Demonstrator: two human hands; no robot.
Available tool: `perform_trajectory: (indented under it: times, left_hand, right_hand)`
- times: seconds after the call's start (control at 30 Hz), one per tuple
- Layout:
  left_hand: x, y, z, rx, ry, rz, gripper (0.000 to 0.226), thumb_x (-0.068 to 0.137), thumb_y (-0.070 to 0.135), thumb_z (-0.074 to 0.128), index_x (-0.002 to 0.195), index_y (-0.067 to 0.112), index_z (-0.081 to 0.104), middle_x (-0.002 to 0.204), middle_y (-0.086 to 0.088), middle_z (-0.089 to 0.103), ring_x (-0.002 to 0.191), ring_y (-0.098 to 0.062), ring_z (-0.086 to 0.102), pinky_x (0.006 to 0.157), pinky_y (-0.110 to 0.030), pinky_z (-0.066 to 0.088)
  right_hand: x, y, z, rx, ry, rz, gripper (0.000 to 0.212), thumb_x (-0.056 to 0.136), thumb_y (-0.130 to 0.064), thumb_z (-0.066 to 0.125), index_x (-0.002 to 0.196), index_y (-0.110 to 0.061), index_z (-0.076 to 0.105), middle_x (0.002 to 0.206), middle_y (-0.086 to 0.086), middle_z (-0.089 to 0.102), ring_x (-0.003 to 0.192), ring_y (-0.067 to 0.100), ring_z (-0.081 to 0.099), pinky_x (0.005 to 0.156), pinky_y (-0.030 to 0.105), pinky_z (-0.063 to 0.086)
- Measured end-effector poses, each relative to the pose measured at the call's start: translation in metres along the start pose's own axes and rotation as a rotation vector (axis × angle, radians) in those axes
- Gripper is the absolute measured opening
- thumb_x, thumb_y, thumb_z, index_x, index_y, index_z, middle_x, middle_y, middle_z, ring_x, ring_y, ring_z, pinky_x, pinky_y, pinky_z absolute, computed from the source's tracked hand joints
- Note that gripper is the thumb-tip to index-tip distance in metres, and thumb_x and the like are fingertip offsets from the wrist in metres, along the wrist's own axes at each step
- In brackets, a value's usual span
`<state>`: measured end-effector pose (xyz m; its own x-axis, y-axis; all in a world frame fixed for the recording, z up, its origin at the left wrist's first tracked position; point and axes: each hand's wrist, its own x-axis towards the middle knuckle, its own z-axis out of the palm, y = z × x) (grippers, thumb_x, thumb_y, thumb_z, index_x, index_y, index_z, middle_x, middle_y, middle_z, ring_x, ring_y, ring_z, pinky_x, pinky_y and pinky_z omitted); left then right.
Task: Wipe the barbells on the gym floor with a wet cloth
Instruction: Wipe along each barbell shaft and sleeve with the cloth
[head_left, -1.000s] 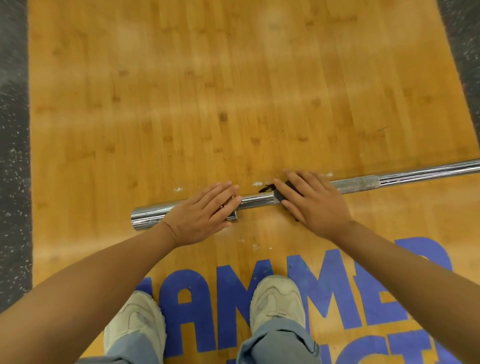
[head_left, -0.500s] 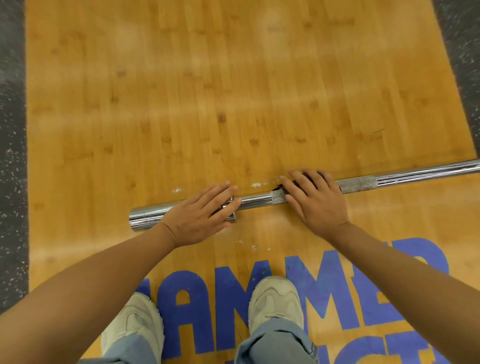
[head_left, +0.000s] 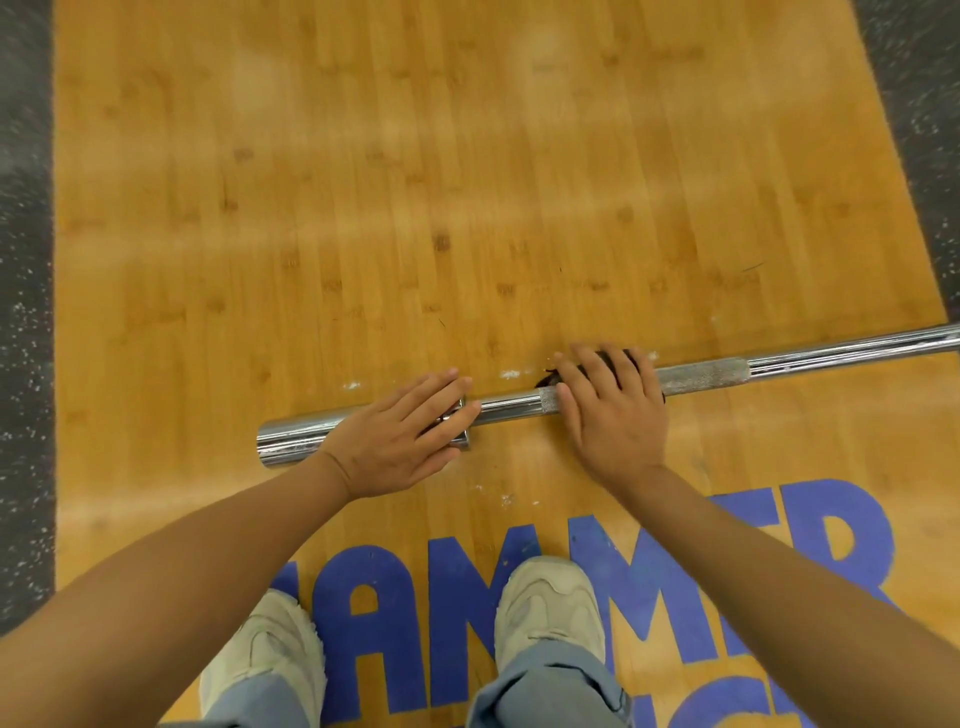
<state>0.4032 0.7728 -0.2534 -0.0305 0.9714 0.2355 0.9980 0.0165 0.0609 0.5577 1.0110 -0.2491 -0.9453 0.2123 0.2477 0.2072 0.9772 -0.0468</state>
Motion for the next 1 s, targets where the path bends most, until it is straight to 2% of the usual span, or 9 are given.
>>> perform_trajectory:
  times: [0.07,0.13,0.23,0.33,0.37,0.5,0.63,0.8,1.0]
  left_hand:
    - [0.000,-0.002,-0.001,-0.014,0.005,-0.002,0.050,0.104,0.036,0.044,0.143,0.006,0.038,0.143,-0.022,0.049,0.136,-0.037,0.043,0.109,-0.046,0.041]
    - [0.000,-0.002,-0.001,-0.023,-0.003,-0.001,0.050,0.105,0.036,0.043,0.144,0.006,0.038,0.144,-0.022,0.048,0.137,-0.037,0.043,0.110,-0.045,0.040]
    - [0.001,-0.001,-0.001,-0.017,0.002,-0.009,0.049,0.104,0.035,0.044,0.143,0.006,0.039,0.143,-0.023,0.049,0.137,-0.037,0.043,0.111,-0.045,0.039]
    - [0.002,0.000,-0.001,0.007,-0.002,0.000,0.048,0.104,0.035,0.043,0.142,0.005,0.040,0.142,-0.023,0.049,0.136,-0.038,0.043,0.111,-0.045,0.038]
    - [0.002,0.000,-0.002,0.014,-0.003,0.003,0.048,0.104,0.036,0.043,0.141,0.005,0.041,0.142,-0.023,0.049,0.136,-0.038,0.044,0.111,-0.045,0.038]
    - [0.001,-0.001,-0.002,0.014,-0.007,0.008,0.048,0.104,0.036,0.046,0.141,0.006,0.041,0.143,-0.023,0.048,0.137,-0.038,0.042,0.111,-0.045,0.038]
    - [0.000,-0.002,-0.001,-0.007,-0.009,0.005,0.049,0.104,0.036,0.046,0.143,0.006,0.040,0.145,-0.022,0.047,0.138,-0.037,0.041,0.110,-0.045,0.039]
    - [0.001,-0.002,-0.001,-0.013,-0.003,-0.003,0.049,0.104,0.036,0.045,0.142,0.006,0.040,0.143,-0.023,0.048,0.137,-0.038,0.042,0.110,-0.046,0.039]
    - [0.001,-0.002,0.000,-0.001,0.003,0.003,0.049,0.104,0.035,0.045,0.142,0.005,0.040,0.143,-0.024,0.048,0.137,-0.038,0.042,0.111,-0.046,0.038]
  right_hand:
    - [-0.001,0.034,-0.007,-0.045,-0.069,-0.250,0.047,0.110,-0.037,0.028,0.136,-0.013,0.059,0.131,0.012,0.063,0.116,0.037,0.059,0.104,0.047,0.040]
    - [-0.006,0.073,-0.014,-0.065,-0.116,-0.339,0.046,0.110,-0.036,0.026,0.142,-0.013,0.048,0.134,0.016,0.059,0.120,0.039,0.057,0.107,0.049,0.039]
    - [-0.015,0.098,-0.016,-0.074,-0.097,-0.178,0.043,0.110,-0.031,0.029,0.140,-0.009,0.052,0.136,0.018,0.058,0.126,0.043,0.053,0.112,0.054,0.033]
    - [-0.017,0.060,-0.008,-0.067,0.018,0.065,0.043,0.110,-0.031,0.030,0.136,-0.011,0.059,0.142,0.013,0.056,0.133,0.041,0.045,0.116,0.057,0.026]
    - [-0.014,0.043,-0.005,-0.047,0.033,0.077,0.043,0.111,-0.033,0.029,0.138,-0.013,0.056,0.144,0.011,0.055,0.135,0.040,0.042,0.116,0.056,0.024]
    - [-0.011,0.006,0.007,-0.036,0.008,-0.182,0.043,0.110,-0.036,0.033,0.147,-0.017,0.043,0.149,0.006,0.049,0.138,0.037,0.042,0.115,0.052,0.030]
    - [-0.011,0.047,0.000,-0.043,-0.033,-0.370,0.045,0.110,-0.036,0.031,0.149,-0.015,0.039,0.150,0.011,0.048,0.136,0.036,0.047,0.112,0.048,0.036]
    - [-0.026,0.106,-0.016,-0.063,-0.043,-0.237,0.045,0.111,-0.031,0.029,0.151,-0.010,0.035,0.149,0.017,0.048,0.136,0.039,0.045,0.116,0.049,0.031]
    - [-0.027,0.080,-0.015,-0.053,-0.026,-0.029,0.046,0.111,-0.029,0.026,0.148,-0.007,0.041,0.150,0.014,0.046,0.141,0.037,0.035,0.123,0.047,0.016]
